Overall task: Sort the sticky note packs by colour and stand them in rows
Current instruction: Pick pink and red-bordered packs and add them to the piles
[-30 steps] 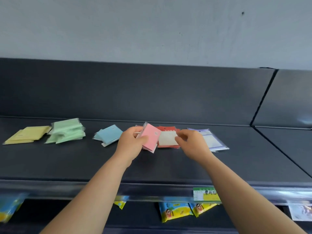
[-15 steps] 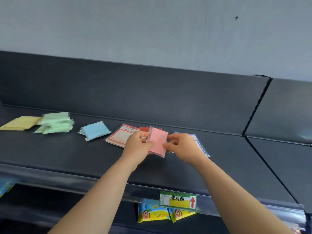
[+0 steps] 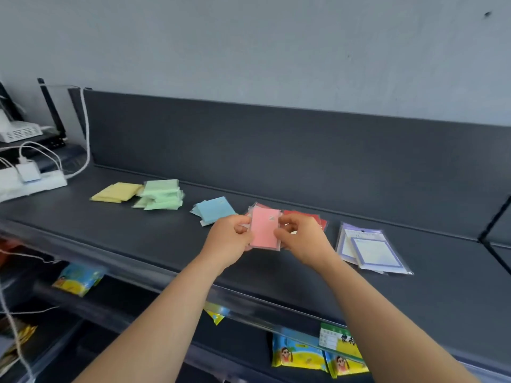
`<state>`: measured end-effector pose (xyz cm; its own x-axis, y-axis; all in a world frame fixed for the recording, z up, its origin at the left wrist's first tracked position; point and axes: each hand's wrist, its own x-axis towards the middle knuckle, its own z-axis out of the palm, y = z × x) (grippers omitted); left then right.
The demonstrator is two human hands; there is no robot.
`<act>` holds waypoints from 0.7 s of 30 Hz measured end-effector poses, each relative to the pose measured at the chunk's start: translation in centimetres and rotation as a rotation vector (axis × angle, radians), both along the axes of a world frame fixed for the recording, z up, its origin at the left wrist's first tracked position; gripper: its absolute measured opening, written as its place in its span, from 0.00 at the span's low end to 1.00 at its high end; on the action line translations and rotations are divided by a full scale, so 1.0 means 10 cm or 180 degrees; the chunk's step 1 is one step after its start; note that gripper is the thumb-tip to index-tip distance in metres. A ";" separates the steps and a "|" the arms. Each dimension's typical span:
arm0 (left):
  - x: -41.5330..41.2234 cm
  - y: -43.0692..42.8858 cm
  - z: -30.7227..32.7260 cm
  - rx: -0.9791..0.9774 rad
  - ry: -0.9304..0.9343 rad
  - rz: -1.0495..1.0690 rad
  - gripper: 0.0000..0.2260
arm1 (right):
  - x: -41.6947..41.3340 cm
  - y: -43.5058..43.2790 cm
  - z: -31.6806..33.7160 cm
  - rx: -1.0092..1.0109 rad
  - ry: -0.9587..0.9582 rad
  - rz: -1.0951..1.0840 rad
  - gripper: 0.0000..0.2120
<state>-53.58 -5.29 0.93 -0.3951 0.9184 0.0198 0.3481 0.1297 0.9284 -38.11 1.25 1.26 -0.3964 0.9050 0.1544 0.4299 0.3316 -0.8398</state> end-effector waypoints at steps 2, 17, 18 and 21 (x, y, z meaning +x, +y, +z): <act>-0.02 0.05 0.00 0.0010 0.0080 -0.0047 0.18 | -0.01 0.00 0.00 -0.0029 0.0014 -0.0083 0.07; 1.35 0.63 -0.01 0.0158 0.1035 -0.1421 0.19 | 1.64 0.18 0.04 -0.0047 -0.0024 -0.1506 0.17; 1.46 0.65 -0.01 0.0105 0.1220 -0.1491 0.21 | 1.79 0.22 0.03 -0.0055 -0.0094 -0.1587 0.18; 1.78 0.72 -0.06 -0.0081 0.1612 -0.1589 0.28 | 2.23 0.34 -0.02 -0.0153 -0.0337 -0.1708 0.19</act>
<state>-35.74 1.91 0.37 0.1251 0.9900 0.0658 0.7595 -0.1382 0.6356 -15.82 4.66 1.10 0.1116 0.9895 0.0922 0.6110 0.0048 -0.7916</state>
